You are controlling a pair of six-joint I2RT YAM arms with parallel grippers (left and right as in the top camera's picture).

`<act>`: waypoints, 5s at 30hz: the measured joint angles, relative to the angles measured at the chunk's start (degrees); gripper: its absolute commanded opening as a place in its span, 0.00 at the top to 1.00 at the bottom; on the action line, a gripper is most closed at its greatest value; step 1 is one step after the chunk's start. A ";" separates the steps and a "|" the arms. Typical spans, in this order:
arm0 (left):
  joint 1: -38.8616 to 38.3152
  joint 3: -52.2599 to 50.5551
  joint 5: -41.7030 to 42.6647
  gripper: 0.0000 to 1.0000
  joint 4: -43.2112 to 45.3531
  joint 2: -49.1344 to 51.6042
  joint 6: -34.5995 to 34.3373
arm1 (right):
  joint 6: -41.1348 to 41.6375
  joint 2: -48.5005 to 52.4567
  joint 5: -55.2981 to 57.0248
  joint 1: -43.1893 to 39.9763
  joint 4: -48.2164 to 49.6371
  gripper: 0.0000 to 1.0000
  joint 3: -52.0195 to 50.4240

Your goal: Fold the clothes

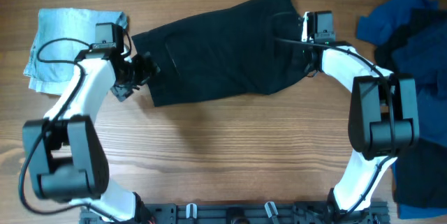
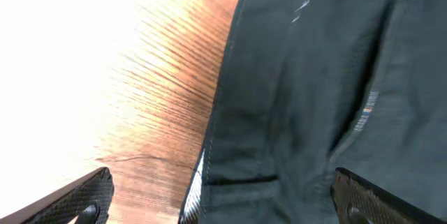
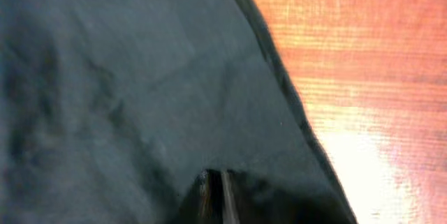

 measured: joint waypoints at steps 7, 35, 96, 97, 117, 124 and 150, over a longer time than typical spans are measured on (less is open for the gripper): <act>0.00 0.00 -2.12 0.00 1.57 -1.81 0.02 | 6.34 -1.01 4.13 0.22 -22.25 0.96 3.78; 0.00 0.00 9.46 0.07 12.15 7.13 11.13 | 4.72 -13.99 -23.69 10.14 -26.38 0.96 14.88; -11.13 4.33 -8.28 0.43 14.05 13.94 8.44 | 16.04 5.33 -17.79 17.33 -15.96 0.95 14.25; -11.13 4.33 -8.26 0.46 14.19 13.97 8.44 | 16.04 5.33 -17.79 17.33 -15.91 0.95 14.25; -10.19 9.27 -3.61 0.96 8.20 15.93 7.10 | 16.04 5.33 -17.79 17.31 -16.26 0.95 14.25; -9.99 18.51 -7.19 0.96 -8.44 18.16 7.13 | 16.04 4.61 -18.67 15.96 -16.79 0.96 14.25; -8.39 22.12 -9.33 0.06 -10.82 18.03 8.59 | 18.69 4.61 -20.74 20.65 -11.72 0.96 9.49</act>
